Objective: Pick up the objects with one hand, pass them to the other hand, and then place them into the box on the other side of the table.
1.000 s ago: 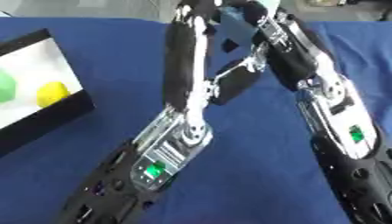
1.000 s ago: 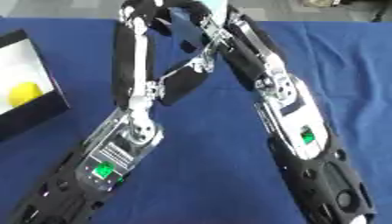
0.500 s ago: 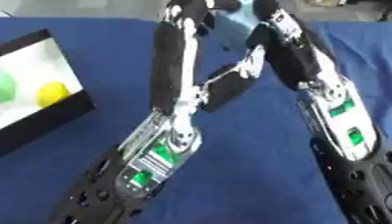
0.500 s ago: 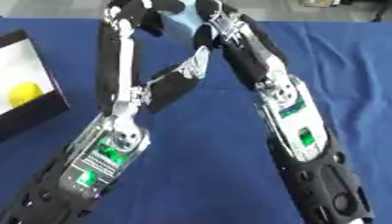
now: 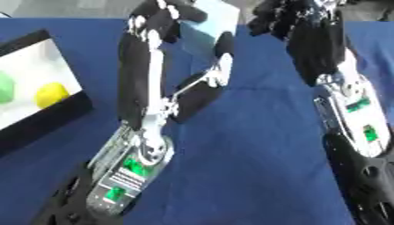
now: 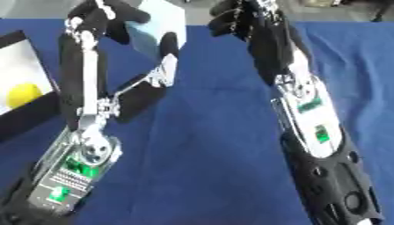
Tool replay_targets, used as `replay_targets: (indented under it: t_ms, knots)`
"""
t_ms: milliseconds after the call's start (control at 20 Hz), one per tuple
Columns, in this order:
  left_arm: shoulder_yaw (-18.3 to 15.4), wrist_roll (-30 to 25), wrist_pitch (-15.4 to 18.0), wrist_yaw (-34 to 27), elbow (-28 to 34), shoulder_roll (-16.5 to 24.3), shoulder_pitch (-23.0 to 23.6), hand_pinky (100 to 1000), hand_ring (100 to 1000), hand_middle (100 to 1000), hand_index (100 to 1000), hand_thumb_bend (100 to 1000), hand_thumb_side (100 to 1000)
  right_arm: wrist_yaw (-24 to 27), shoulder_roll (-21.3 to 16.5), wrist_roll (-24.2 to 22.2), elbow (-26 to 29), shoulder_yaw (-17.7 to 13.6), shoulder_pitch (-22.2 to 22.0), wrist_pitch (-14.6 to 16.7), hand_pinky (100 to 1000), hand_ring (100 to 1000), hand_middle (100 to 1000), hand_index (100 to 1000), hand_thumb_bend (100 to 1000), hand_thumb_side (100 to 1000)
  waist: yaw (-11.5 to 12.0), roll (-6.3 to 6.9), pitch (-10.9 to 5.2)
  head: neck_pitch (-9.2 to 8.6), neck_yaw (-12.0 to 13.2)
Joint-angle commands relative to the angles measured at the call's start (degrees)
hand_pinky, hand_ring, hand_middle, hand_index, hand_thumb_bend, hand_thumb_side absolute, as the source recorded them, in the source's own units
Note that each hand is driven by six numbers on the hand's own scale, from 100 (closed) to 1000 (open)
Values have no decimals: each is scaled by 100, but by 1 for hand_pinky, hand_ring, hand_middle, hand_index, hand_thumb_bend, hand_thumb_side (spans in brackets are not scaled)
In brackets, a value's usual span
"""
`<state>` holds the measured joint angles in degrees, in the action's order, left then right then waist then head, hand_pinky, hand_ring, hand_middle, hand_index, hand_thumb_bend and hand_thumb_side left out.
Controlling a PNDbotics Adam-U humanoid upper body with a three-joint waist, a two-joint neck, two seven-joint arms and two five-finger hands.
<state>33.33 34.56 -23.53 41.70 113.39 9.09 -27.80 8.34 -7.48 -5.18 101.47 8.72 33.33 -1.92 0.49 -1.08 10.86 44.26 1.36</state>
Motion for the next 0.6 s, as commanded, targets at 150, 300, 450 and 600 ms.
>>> replay_targets:
  t_ms: [150, 300, 450, 600]
  knots:
    - [-152, 282, -81, 109, -56, 98, 264, 472, 462, 245, 383, 100, 136, -84, -140, 176, 207, -238, 115, 5, 634, 612, 592, 836, 100, 998, 2, 105, -156, -14, 47]
    - [-409, 532, -189, 211, -16, 242, 543, 474, 458, 246, 385, 100, 119, -250, -173, 275, 253, -399, 74, 36, 636, 615, 595, 835, 100, 957, 4, 172, -172, -14, 282]
    - [-940, 775, -488, 447, 101, 571, 843, 475, 451, 251, 390, 100, 100, -546, -203, 288, 285, -536, -28, 84, 636, 618, 595, 837, 100, 941, 16, 285, -201, -14, 963]
    - [-1502, 824, -984, 533, 118, 1041, 1167, 484, 453, 264, 403, 100, 100, -809, -217, 231, 284, -605, -119, 127, 637, 620, 596, 837, 100, 937, 20, 407, -227, -14, 1667]
